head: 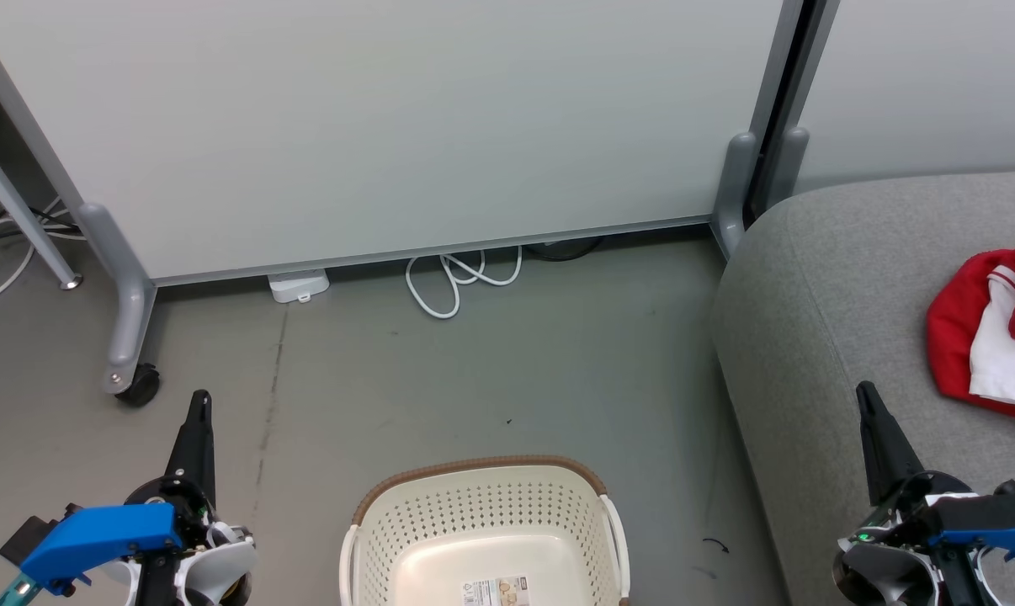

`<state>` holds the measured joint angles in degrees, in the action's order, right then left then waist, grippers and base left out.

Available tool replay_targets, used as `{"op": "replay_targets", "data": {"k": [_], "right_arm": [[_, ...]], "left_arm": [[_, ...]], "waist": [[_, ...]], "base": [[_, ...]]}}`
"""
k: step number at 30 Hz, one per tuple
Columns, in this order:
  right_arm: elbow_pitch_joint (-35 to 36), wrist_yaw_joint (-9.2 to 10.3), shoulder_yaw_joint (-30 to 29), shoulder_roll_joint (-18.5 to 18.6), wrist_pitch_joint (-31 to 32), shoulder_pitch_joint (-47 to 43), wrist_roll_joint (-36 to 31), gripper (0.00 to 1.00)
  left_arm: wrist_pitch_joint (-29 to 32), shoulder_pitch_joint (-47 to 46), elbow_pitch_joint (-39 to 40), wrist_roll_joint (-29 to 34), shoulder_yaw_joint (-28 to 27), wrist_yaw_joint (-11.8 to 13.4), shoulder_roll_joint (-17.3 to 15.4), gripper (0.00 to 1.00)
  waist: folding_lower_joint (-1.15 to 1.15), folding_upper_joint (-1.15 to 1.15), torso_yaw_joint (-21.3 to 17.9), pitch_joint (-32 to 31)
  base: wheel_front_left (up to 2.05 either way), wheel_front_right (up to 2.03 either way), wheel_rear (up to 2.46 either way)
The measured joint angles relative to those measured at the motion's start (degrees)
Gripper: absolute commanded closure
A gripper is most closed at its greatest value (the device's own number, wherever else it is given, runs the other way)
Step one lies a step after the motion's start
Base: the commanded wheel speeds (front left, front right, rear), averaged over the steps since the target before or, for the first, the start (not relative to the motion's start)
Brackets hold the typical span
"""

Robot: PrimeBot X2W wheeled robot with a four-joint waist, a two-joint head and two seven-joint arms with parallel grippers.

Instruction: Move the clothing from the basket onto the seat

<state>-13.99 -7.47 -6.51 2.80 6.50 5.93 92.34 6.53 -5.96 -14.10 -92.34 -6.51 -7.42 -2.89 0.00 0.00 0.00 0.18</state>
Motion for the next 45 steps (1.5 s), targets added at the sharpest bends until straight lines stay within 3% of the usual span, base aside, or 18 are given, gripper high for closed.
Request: {"op": "replay_targets", "data": {"k": [45], "right_arm": [[0.0,0.00,0.0,0.0,0.0,0.0,0.0,1.00]], "left_arm": [[0.0,0.0,0.0,0.0,0.0,0.0,0.0,1.00]], "waist": [[0.00,0.00,0.0,0.0]], "base": [[0.00,0.00,0.00]]}}
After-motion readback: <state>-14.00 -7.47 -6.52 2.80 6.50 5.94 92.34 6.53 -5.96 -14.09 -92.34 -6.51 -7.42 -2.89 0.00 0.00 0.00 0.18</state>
